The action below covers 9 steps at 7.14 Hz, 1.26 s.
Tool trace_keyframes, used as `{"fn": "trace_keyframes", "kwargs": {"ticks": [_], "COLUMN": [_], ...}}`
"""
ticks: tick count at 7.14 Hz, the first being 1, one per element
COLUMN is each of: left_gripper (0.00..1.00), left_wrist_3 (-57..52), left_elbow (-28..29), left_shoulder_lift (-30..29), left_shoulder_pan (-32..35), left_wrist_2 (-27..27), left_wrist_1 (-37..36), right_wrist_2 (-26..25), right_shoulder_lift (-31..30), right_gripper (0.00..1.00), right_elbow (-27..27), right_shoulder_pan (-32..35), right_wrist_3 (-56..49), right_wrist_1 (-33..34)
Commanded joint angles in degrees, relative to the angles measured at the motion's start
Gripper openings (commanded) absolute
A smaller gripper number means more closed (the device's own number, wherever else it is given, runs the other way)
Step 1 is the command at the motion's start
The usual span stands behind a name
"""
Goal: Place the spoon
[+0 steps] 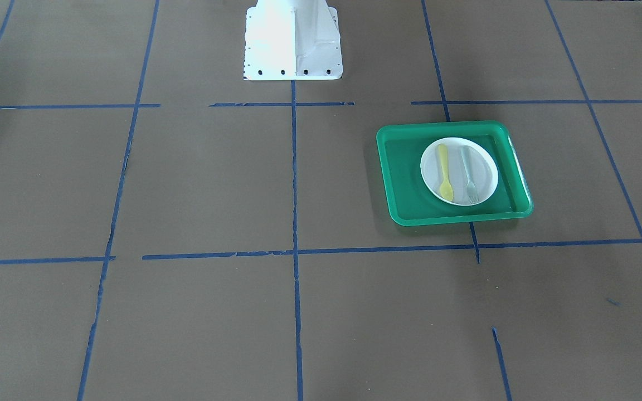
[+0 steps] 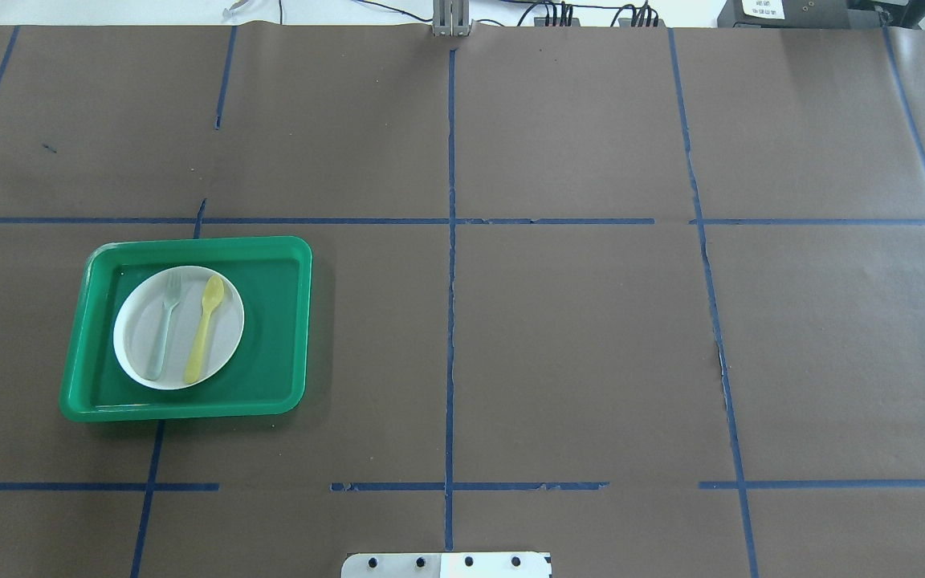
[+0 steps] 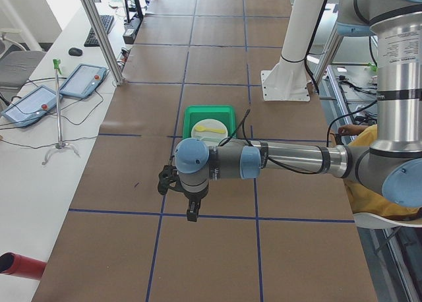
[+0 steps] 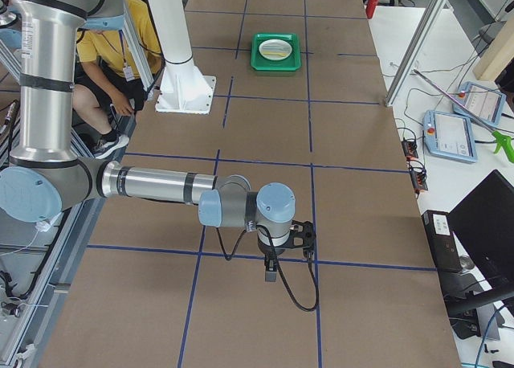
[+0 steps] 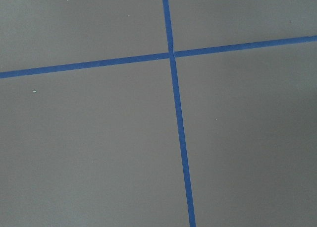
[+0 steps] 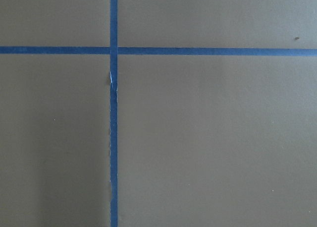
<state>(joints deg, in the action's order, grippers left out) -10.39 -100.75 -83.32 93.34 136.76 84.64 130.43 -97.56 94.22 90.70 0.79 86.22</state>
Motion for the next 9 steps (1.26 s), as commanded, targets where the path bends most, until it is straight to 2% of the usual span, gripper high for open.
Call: {"fn": "trace_keyframes", "kwargs": {"ticks": [1,2,4,5,6,7,9], "left_gripper": [1.00,1.00,1.00,1.00,1.00,1.00,1.00], "left_wrist_3": [0.0,-0.5,0.0,6.1,17.2,28.2,45.2], "left_elbow": [-0.4,-0.6,-0.8,-2.0,-3.7,-6.4,-6.9], "left_shoulder_lift": [-0.1,-0.9,-1.1,-1.1,-1.9,-4.0,-5.2], "left_shoulder_pan": [0.0,0.0,-0.4,-2.8,-11.2,-18.1,-30.4], "left_wrist_2": [-0.2,0.3,0.1,0.1,-0.7,-5.3,-13.3], "left_wrist_1": [0.0,0.4,14.9,16.6,16.9,18.7,27.1], "right_wrist_2": [0.0,0.0,0.0,0.0,0.0,0.0,0.0], "right_shoulder_lift": [0.0,0.0,0.0,0.0,0.0,0.0,0.0], "right_gripper": [1.00,1.00,1.00,1.00,1.00,1.00,1.00], "right_elbow": [0.0,0.0,0.0,0.0,0.0,0.0,0.0], "right_shoulder_pan": [0.0,0.0,0.0,0.0,0.0,0.0,0.0], "right_wrist_3": [0.0,0.0,0.0,-0.1,0.0,0.0,0.0], "right_wrist_1": [0.0,0.0,0.0,0.0,0.0,0.0,0.0]}}
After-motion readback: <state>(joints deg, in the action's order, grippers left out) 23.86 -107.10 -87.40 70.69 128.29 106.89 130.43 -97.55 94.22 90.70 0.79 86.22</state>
